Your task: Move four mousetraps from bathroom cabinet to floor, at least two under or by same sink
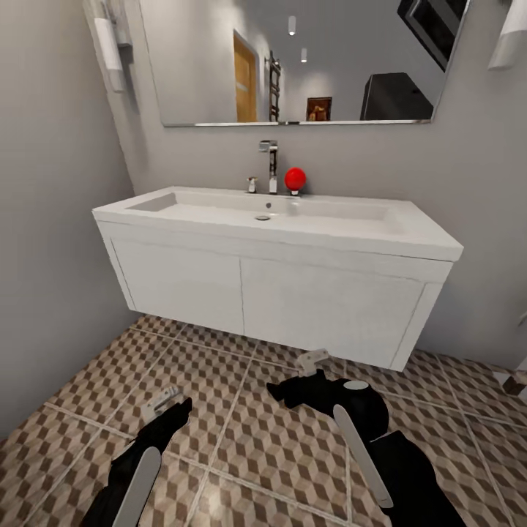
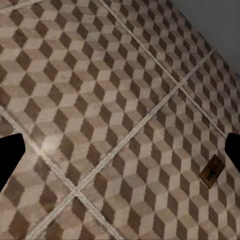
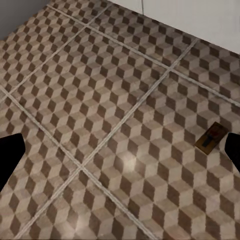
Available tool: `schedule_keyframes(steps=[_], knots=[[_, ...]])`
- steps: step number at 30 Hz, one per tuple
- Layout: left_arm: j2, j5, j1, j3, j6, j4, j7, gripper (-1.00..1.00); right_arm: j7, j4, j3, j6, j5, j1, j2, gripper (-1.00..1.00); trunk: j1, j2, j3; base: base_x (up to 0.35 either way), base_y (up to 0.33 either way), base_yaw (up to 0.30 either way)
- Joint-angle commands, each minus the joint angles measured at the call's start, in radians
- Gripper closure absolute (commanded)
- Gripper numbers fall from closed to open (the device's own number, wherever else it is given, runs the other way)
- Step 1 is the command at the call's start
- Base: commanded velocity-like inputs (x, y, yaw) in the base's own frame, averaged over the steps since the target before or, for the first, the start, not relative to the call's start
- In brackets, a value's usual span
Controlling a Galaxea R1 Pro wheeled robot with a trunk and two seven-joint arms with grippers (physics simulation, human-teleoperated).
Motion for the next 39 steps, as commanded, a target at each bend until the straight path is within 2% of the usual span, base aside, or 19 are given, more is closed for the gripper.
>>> schedule_keyframes(steps=[1, 3, 13, 39], knots=[[0.0, 0.0, 0.0, 0.0, 0.0, 0.0, 0.0, -1.0, 0.002, 0.0, 0.0, 0.0, 0.0, 0.0, 0.0, -1.0, 0.0, 0.0, 0.004, 0.0, 0.0, 0.288], [0.0, 0.0, 0.0, 0.0, 0.0, 0.0, 0.0, -1.0, 0.004, 0.0, 0.0, 0.0, 0.0, 0.0, 0.0, -1.0, -0.001, 0.001, 0.011, 0.0, 0.0, 0.288], [0.0, 0.0, 0.0, -0.001, 0.0, 0.002, 0.001, -1.0, 0.011, 0.001, -0.001, -0.001, 0.0, 0.0, 0.0, -1.0, -0.04, 0.071, 0.042, 0.0, 0.0, 0.2], [-0.002, -0.001, 0.0, -0.004, 0.002, 0.005, 0.003, -1.0, 0.027, 0.001, -0.003, -0.007, 0.002, 0.0, -0.005, -1.0, -0.139, 0.253, 0.123, 0.0, 0.0, 0.008]])
